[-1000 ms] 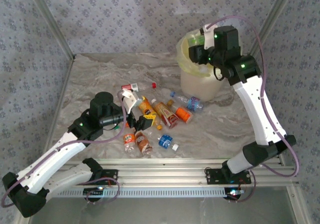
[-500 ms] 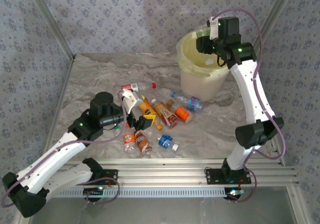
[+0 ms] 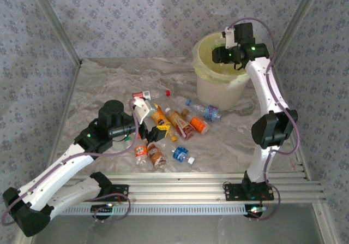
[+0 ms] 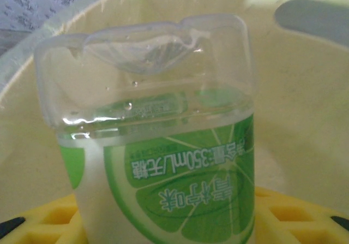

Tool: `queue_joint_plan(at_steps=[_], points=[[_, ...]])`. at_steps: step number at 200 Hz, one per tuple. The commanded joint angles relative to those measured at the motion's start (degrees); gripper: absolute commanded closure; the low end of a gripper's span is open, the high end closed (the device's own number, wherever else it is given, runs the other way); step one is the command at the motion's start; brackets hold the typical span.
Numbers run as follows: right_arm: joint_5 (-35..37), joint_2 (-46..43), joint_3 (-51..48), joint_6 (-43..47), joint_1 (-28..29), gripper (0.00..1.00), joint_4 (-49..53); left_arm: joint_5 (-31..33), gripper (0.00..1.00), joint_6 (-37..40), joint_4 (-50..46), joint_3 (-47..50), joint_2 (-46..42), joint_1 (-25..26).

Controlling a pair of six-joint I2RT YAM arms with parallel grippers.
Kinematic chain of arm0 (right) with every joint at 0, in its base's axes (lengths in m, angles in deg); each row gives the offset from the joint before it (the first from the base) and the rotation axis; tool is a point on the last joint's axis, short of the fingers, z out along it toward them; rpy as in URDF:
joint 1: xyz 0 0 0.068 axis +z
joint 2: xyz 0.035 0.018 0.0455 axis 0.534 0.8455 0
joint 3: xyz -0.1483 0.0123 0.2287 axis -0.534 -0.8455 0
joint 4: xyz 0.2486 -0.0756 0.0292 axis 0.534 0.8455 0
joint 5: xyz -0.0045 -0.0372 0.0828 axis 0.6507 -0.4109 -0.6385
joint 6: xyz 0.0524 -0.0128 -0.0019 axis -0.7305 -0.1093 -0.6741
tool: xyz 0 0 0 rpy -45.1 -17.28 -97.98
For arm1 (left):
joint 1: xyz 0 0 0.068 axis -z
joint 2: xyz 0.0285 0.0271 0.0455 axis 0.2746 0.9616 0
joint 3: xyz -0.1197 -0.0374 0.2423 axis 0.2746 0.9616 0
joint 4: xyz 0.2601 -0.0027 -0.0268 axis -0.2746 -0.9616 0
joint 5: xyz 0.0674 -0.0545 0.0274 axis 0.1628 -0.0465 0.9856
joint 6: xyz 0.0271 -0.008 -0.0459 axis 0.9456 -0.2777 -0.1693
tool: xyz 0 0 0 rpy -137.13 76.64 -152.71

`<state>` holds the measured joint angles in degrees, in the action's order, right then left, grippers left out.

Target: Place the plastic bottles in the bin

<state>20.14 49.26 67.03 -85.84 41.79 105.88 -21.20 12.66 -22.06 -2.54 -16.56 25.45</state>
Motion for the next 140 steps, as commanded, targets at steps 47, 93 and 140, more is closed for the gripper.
queue_joint_plan(at_steps=[47,93,140], points=[[-4.10,2.81,-0.01,-1.17,-0.12,0.41,3.74,-1.65,0.00,1.31,-0.26,-0.19,0.50,0.38],[-4.73,3.01,-1.53,-1.91,-0.15,0.36,3.26,-1.84,0.01,1.46,-0.61,-0.38,0.76,0.35],[-4.90,2.84,-1.20,-2.52,-0.14,0.29,3.10,-1.93,0.00,1.66,-0.80,-0.47,0.85,0.31]])
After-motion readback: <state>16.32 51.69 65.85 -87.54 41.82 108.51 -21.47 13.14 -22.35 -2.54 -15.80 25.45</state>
